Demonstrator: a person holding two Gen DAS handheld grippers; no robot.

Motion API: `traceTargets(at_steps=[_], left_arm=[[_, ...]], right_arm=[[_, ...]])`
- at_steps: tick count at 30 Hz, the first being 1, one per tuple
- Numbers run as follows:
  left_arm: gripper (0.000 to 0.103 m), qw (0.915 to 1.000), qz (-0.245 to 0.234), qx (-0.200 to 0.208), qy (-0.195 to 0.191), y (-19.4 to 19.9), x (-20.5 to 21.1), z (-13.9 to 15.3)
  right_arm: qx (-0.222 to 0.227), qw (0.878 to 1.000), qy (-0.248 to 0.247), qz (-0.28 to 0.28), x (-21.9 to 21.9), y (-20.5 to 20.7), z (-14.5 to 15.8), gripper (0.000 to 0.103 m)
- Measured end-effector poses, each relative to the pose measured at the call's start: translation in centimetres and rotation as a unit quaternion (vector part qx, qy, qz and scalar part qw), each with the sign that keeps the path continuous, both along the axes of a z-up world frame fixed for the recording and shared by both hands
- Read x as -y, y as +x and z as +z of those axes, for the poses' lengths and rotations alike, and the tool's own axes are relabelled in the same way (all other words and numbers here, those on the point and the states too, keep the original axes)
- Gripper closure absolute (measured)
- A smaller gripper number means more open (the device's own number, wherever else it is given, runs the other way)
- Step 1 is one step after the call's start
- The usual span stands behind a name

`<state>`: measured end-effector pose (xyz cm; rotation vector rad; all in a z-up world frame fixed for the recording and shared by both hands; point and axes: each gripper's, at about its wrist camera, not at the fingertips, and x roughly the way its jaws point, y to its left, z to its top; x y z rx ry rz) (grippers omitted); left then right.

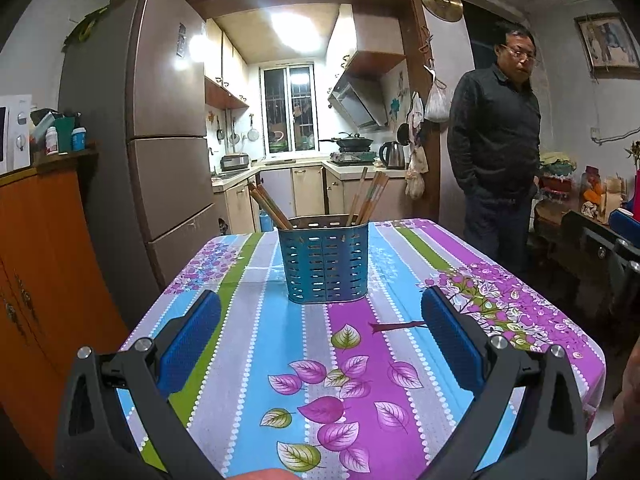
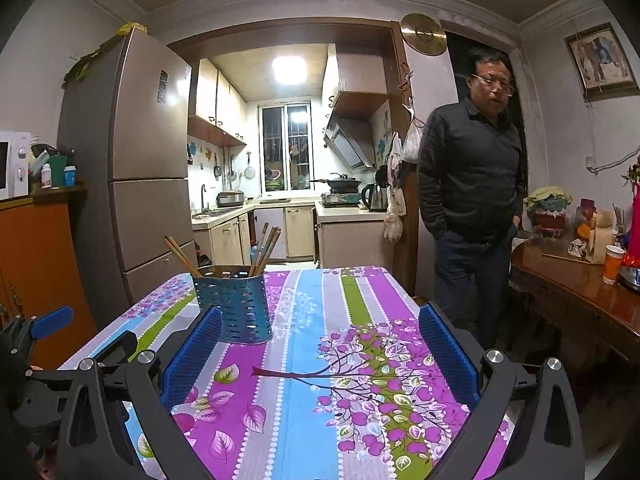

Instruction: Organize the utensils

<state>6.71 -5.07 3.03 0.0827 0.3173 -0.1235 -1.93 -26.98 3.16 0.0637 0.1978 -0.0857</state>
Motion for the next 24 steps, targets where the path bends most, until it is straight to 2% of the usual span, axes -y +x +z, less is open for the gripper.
traceTargets(at_steps=[24], left_arm=[[0.006,0.9997,0.007,-0.020,-0.008,0.30,-0.68,-0.42]], right_arm=[[-0.004,1.000,-0.002,0.002,-0.26,-0.14,0.02,0.005]])
